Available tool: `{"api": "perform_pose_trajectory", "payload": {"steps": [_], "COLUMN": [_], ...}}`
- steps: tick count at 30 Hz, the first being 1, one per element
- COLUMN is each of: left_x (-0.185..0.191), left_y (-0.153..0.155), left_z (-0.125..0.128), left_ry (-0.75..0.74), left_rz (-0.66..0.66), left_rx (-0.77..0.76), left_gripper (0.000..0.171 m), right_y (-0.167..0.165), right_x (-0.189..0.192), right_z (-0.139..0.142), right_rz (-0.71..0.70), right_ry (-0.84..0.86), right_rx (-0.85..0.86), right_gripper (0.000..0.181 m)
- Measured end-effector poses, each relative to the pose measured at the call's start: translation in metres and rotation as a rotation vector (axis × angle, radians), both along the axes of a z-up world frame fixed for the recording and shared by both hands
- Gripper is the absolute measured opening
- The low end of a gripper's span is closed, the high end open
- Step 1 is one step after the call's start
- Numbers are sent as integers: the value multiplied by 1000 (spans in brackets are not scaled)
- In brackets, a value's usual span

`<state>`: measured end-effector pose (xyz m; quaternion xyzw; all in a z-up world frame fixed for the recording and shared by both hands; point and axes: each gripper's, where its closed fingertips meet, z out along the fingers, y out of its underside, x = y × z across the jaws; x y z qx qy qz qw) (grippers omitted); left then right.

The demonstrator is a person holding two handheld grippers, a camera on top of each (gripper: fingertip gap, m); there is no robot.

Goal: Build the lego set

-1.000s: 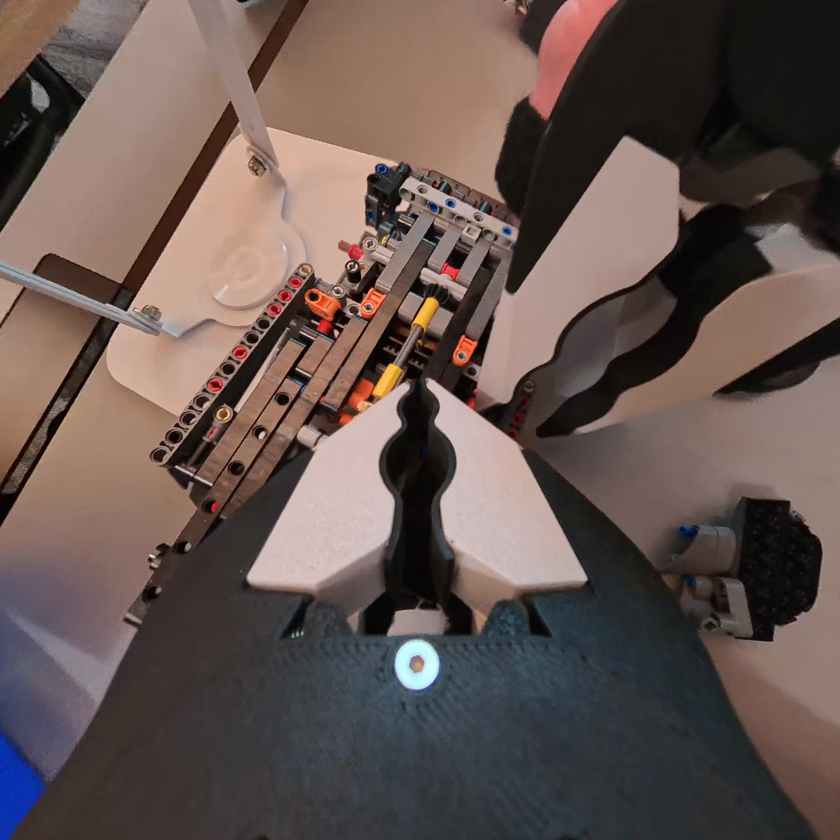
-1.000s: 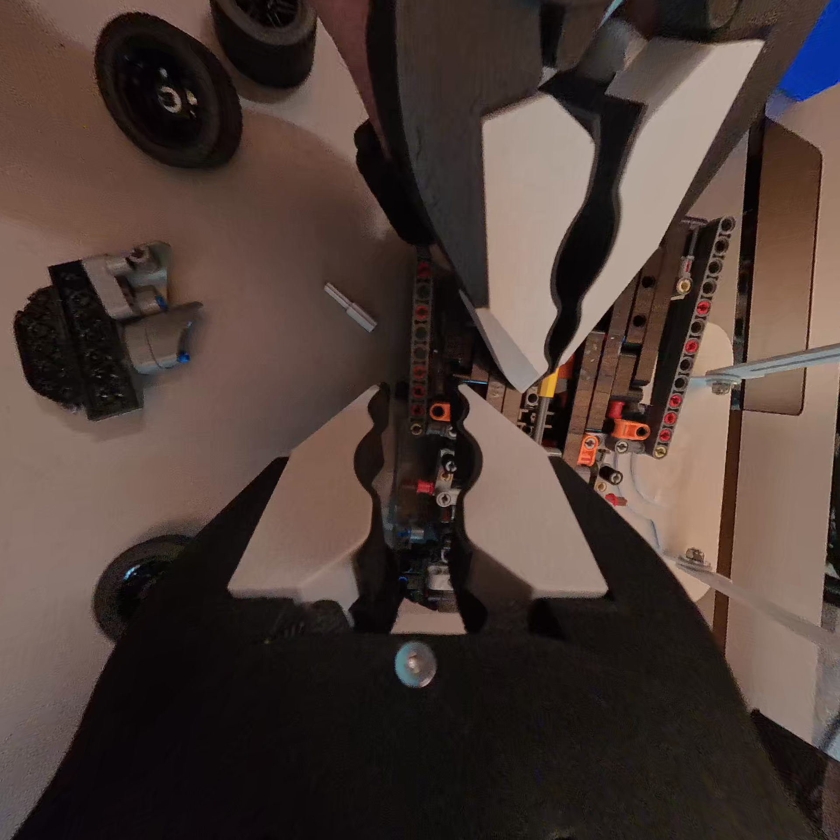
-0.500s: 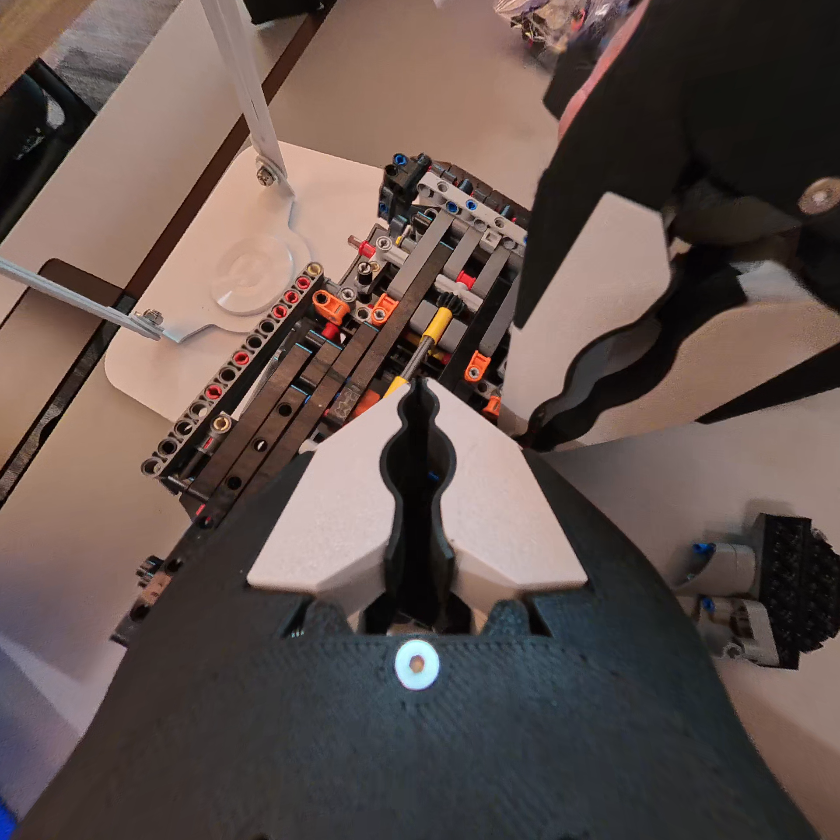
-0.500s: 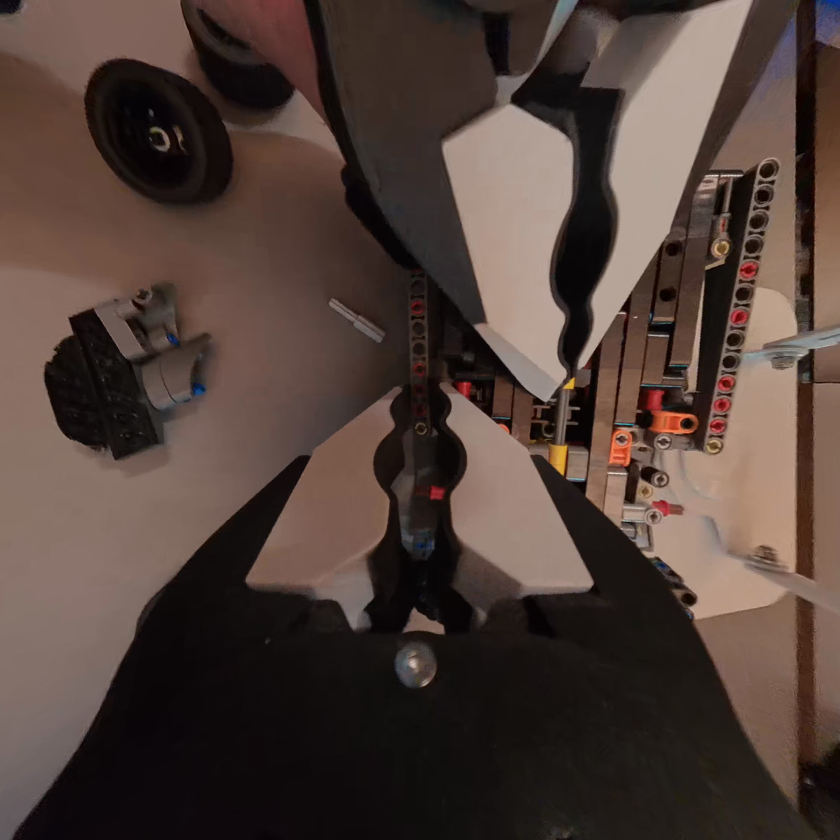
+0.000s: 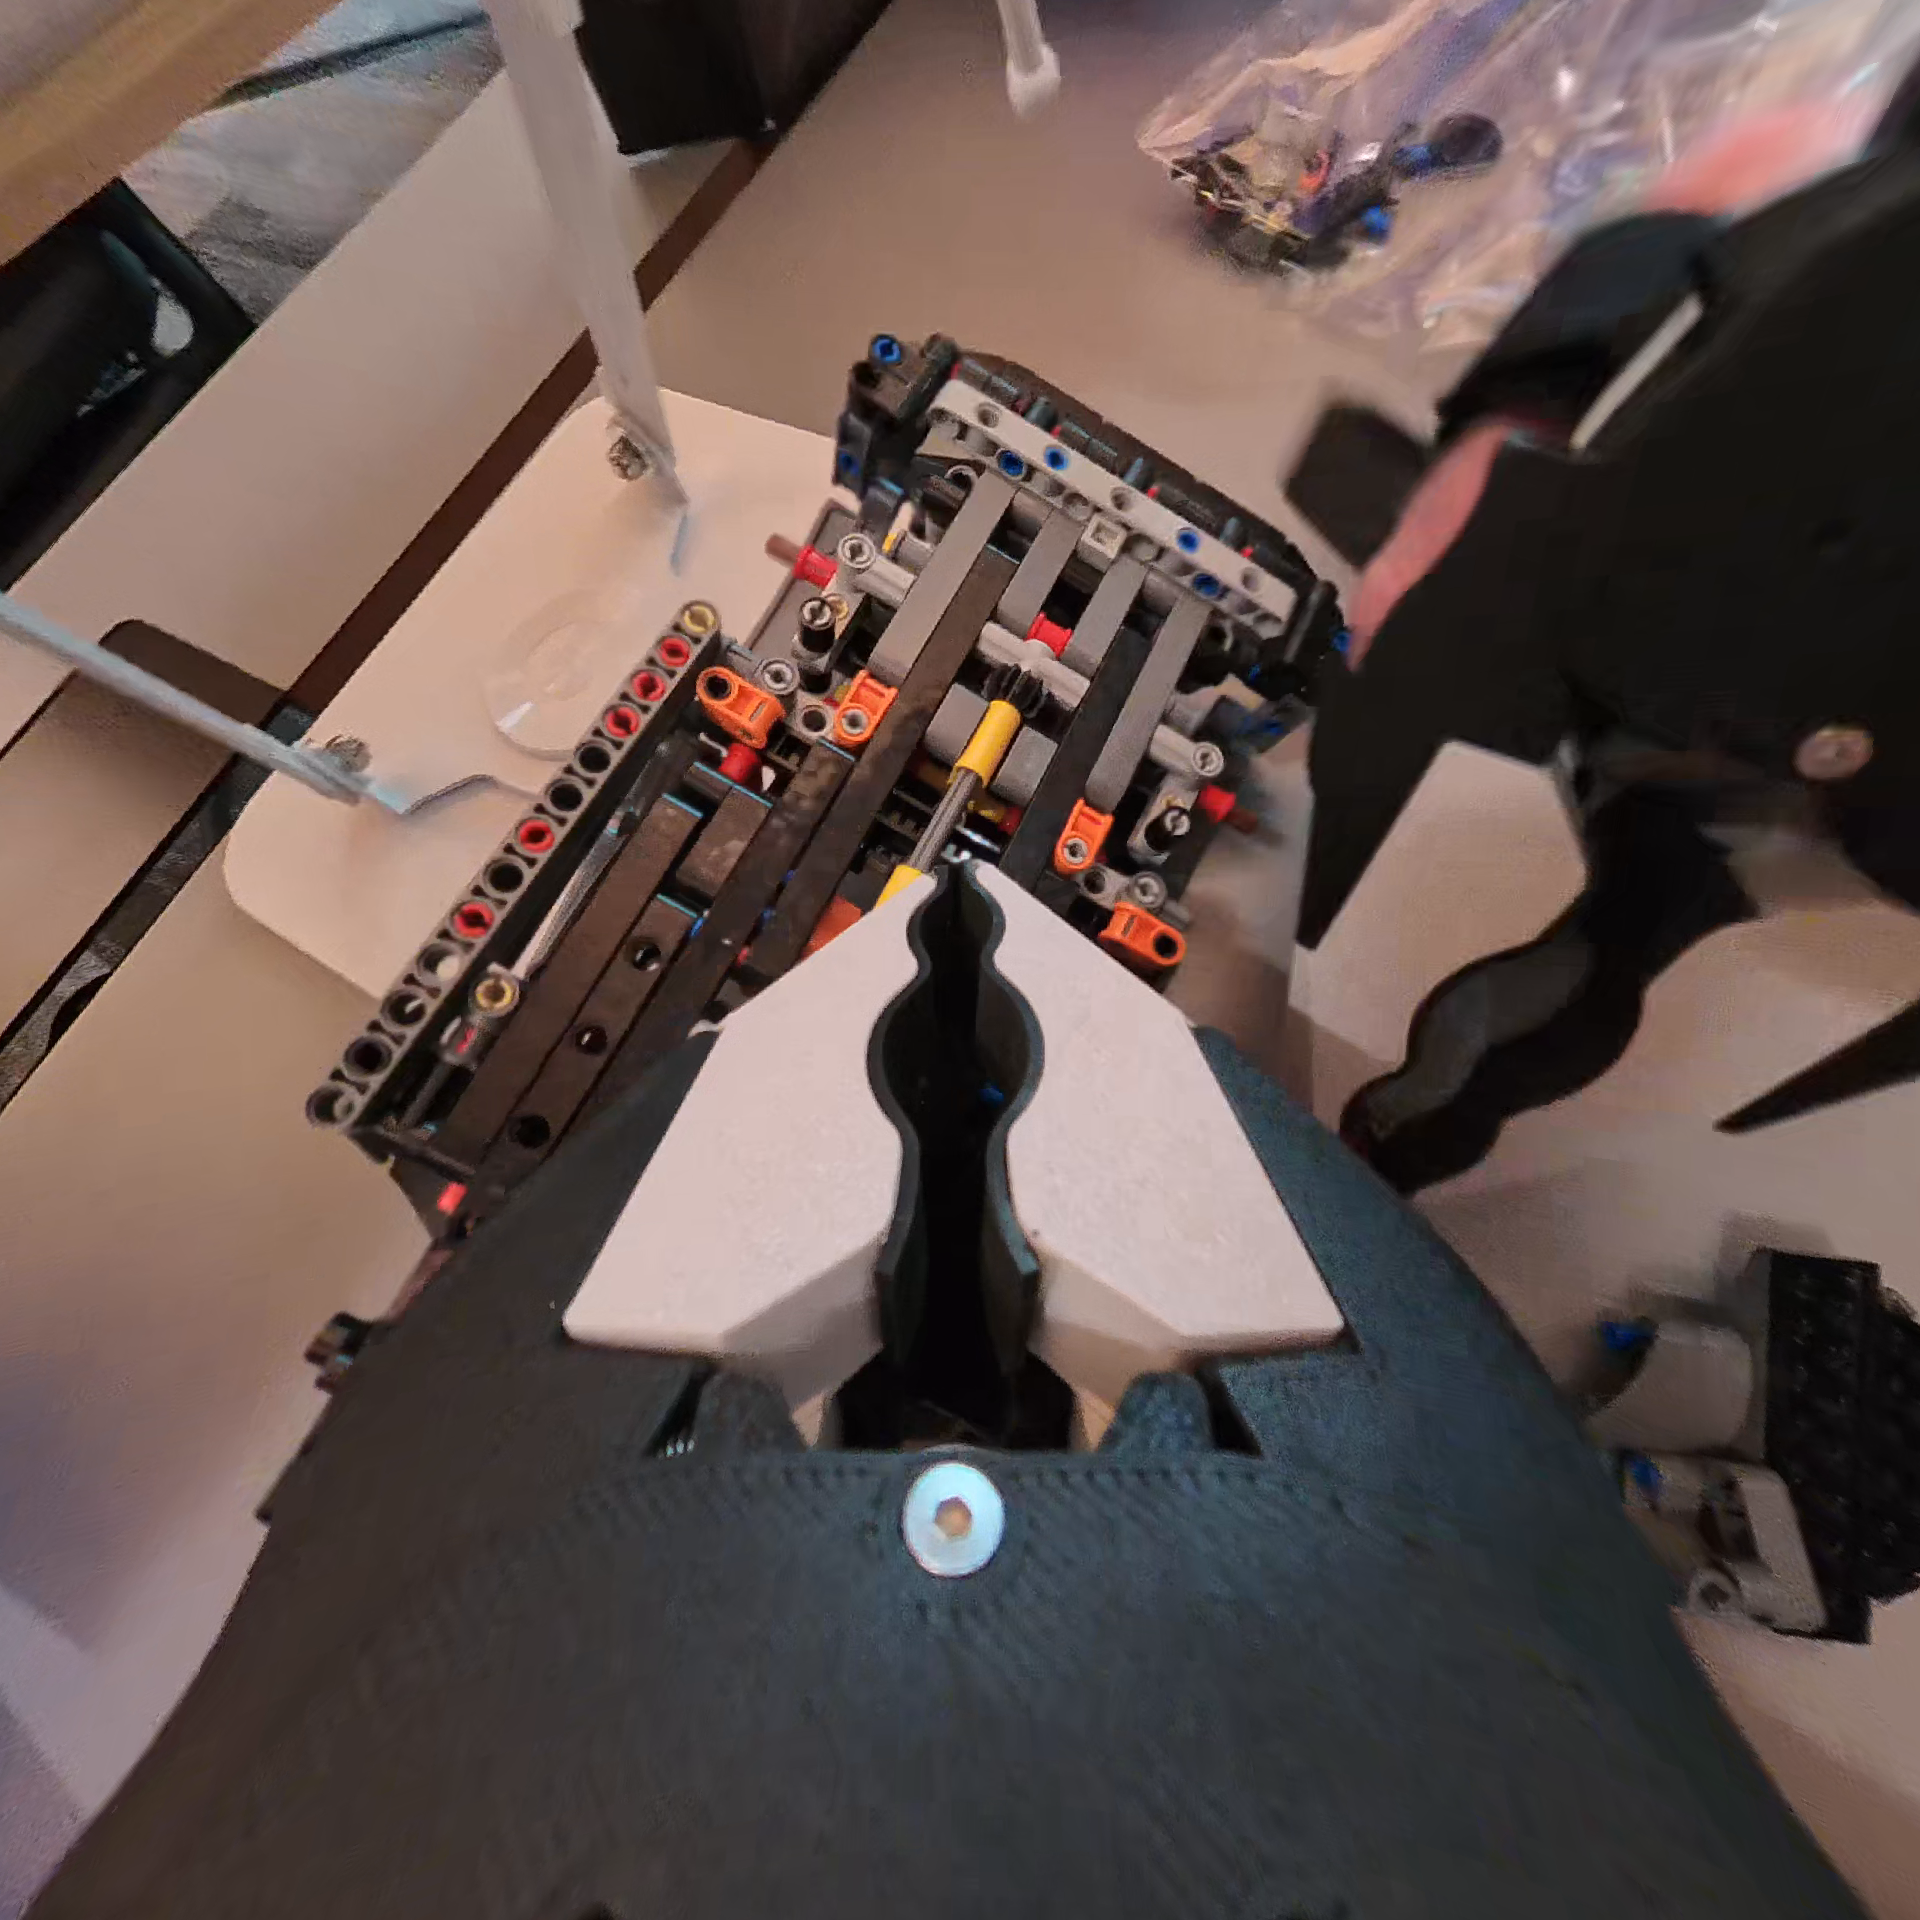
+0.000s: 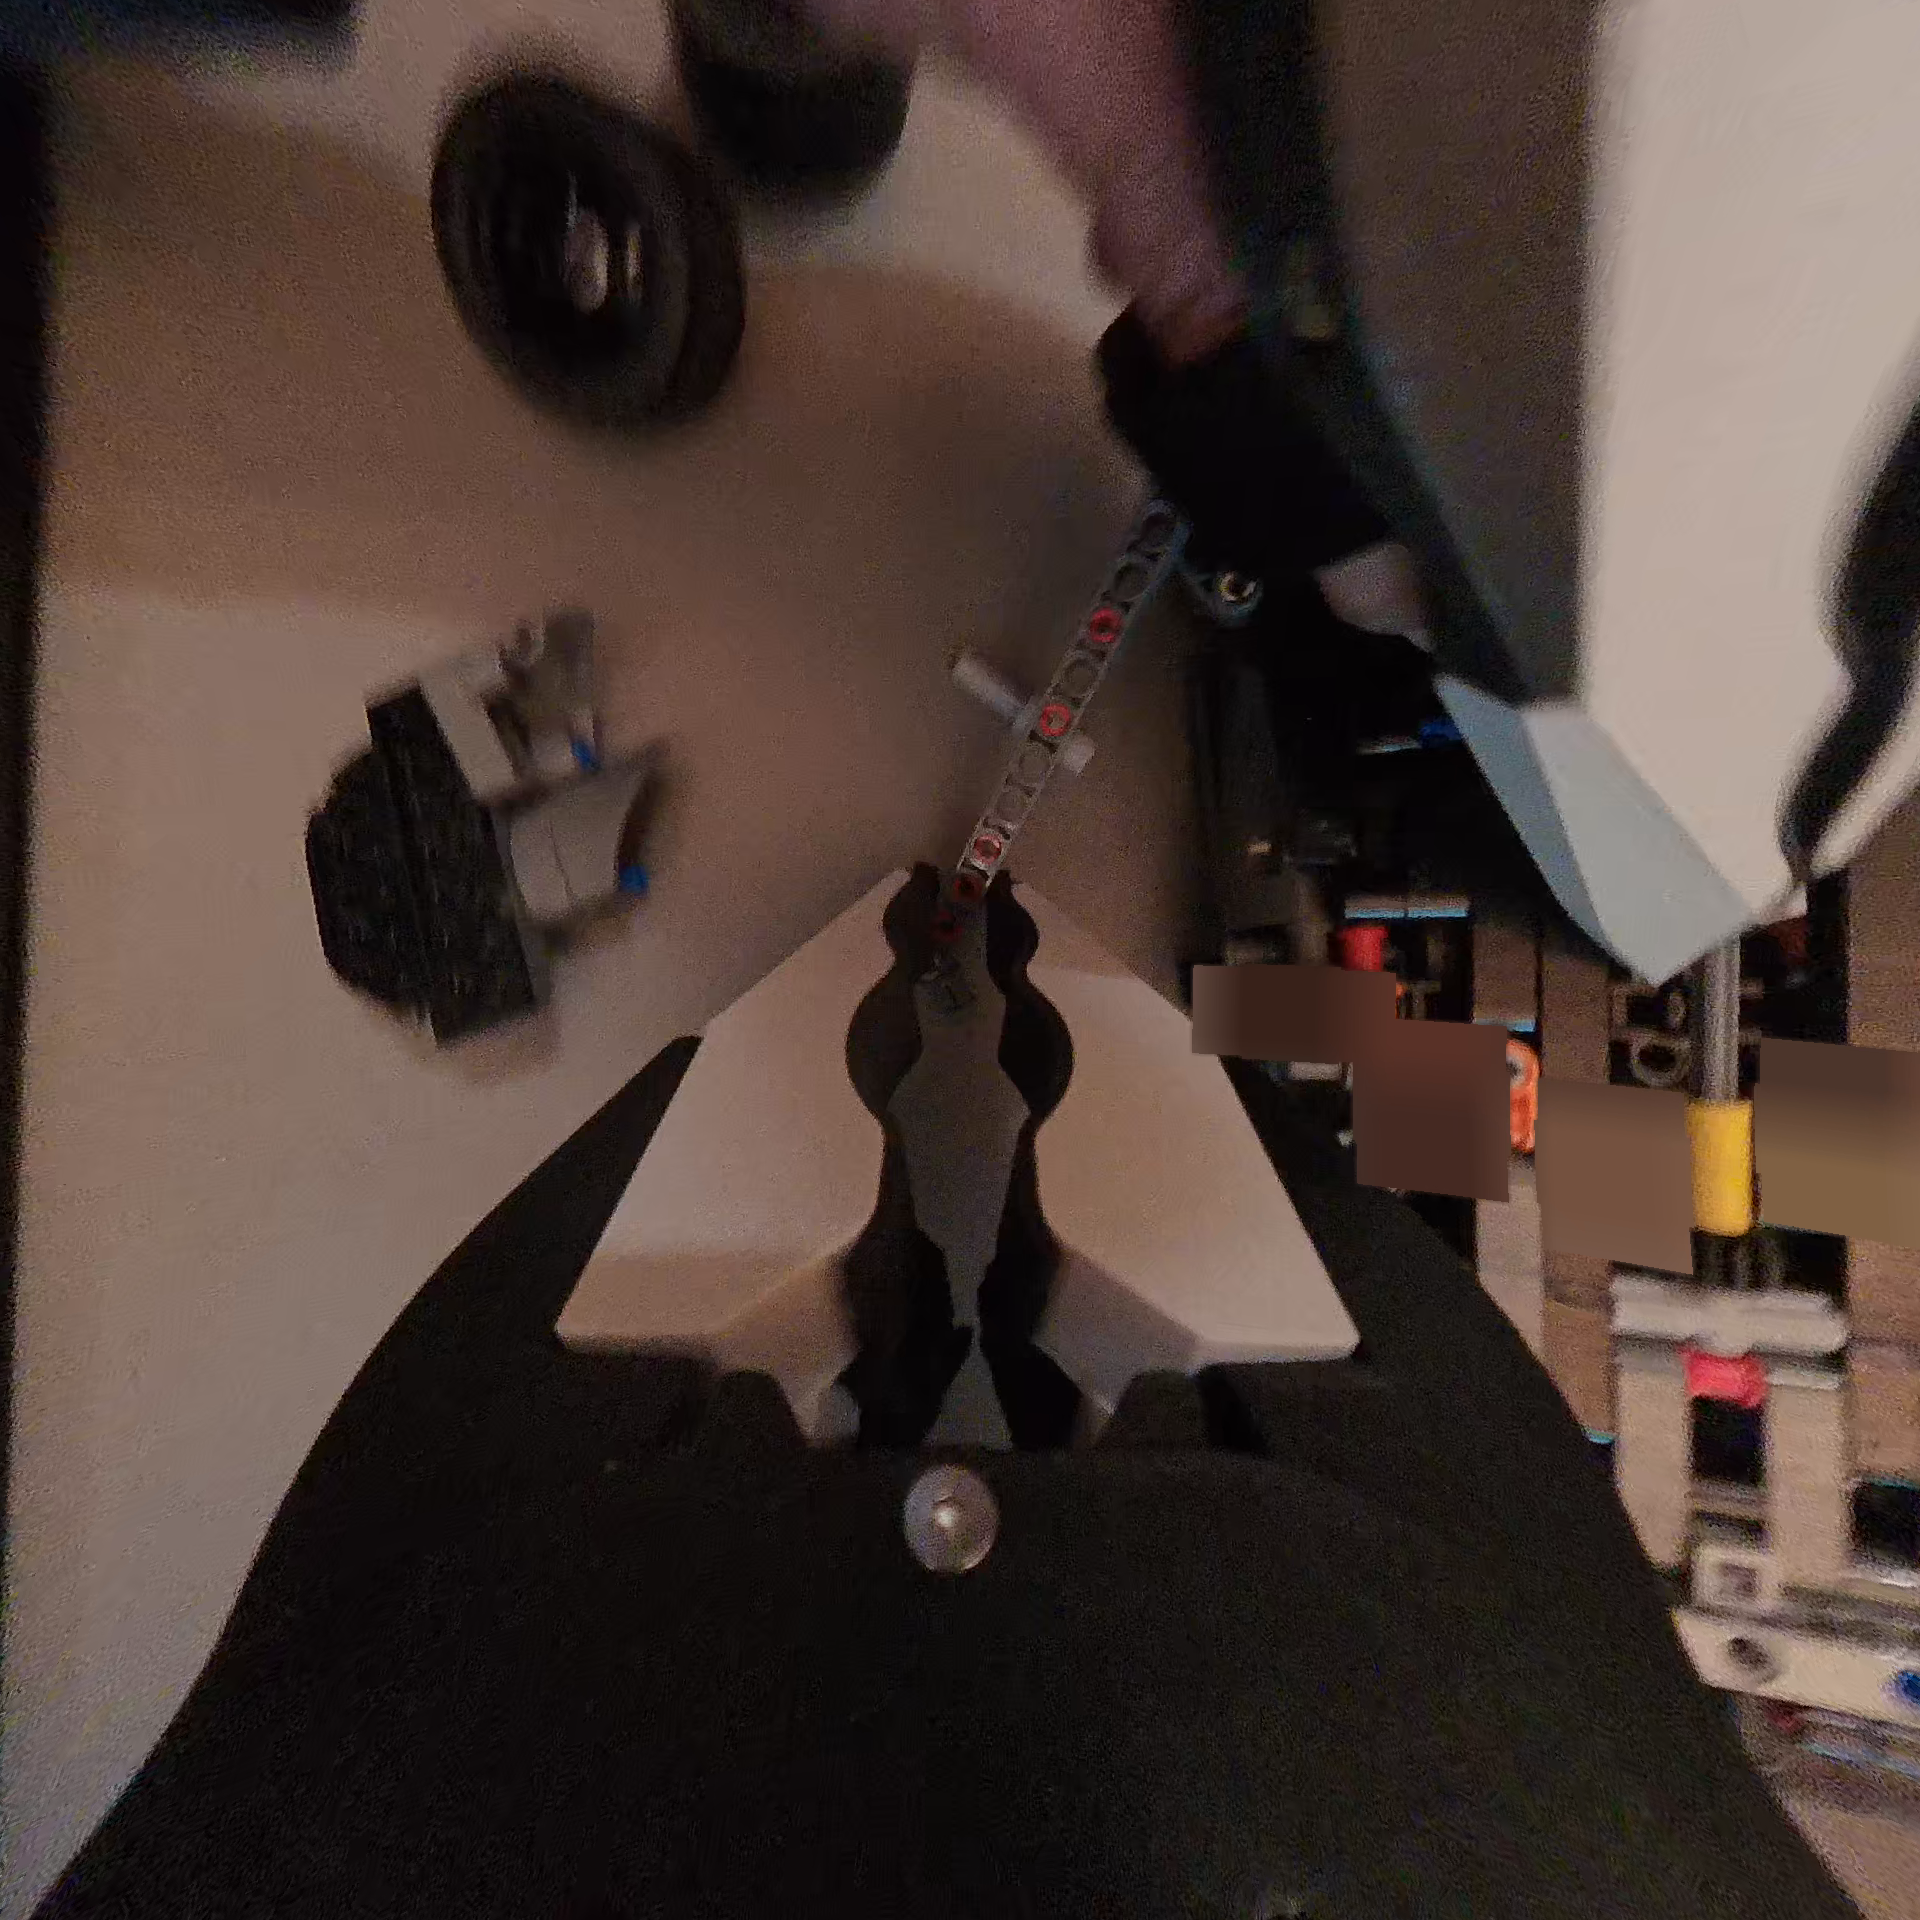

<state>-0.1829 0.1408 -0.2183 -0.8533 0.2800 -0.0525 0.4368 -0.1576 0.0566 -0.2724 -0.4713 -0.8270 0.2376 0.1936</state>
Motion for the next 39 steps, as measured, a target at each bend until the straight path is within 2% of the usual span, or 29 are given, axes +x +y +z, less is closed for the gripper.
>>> {"api": "perform_pose_trajectory", "payload": {"steps": [1, 5, 6, 7, 8, 10, 12, 14, 16, 20, 21, 23, 28, 31, 35, 37, 39], "left_x": [-1, 7, 10, 9, 6, 3, -6, -19, -27, -26, -26, -28, -31, -30, -27, -27, -26], "left_y": [-1, -1, -1, 0, 0, -2, -6, -8, -9, -9, -8, -8, -8, -7, -7, -7, -7], "left_z": [0, 2, 3, 3, 5, 18, 31, 41, 42, 22, 18, 11, 8, 7, 8, 8, 8], "left_ry": [-3, -30, -44, -35, -22, -75, -170, -184, -182, -171, -173, -172, -198, -204, -253, -287, -324], "left_rz": [-7, -20, -32, -32, -30, -40, -15, 24, 42, 38, 38, 44, 48, 47, 55, 56, 56], "left_rx": [6, -23, -27, -22, -13, 34, 68, 119, 127, 49, 31, 5, 13, 12, -10, -25, -29], "left_gripper": [0, 0, 0, 0, 0, 0, 0, 0, 0, 0, 0, 0, 0, 0, 0, 0, 0], "right_y": [7, 6, 5, 6, 10, 12, 3, 4, 18, 13, 12, 9, 1, 1, 8, 9, 8], "right_x": [2, 21, 27, 30, 30, 21, 4, -7, -18, -36, -39, -43, -44, -37, -36, -40, -45], "right_z": [1, 18, 21, 25, 28, 39, 52, 48, 38, 29, 27, 20, 12, 11, 19, 13, 10], "right_rz": [-42, -31, -6, 13, -1, -19, -16, -37, -105, -102, -97, -89, 63, 111, 76, 5, -89], "right_ry": [-5, -103, -133, -136, -132, -82, 10, 6, -16, 13, 20, 7, 4, -37, -37, -54, -56], "right_rx": [17, 16, 20, 30, 54, 70, 43, 103, 205, 196, 214, 222, 334, 316, 276, 274, 234], "right_gripper": [7, 12, 11, 0, 1, 29, 24, 38, 39, 26, 8, 9, 9, 8, 7, 14, 13]}}
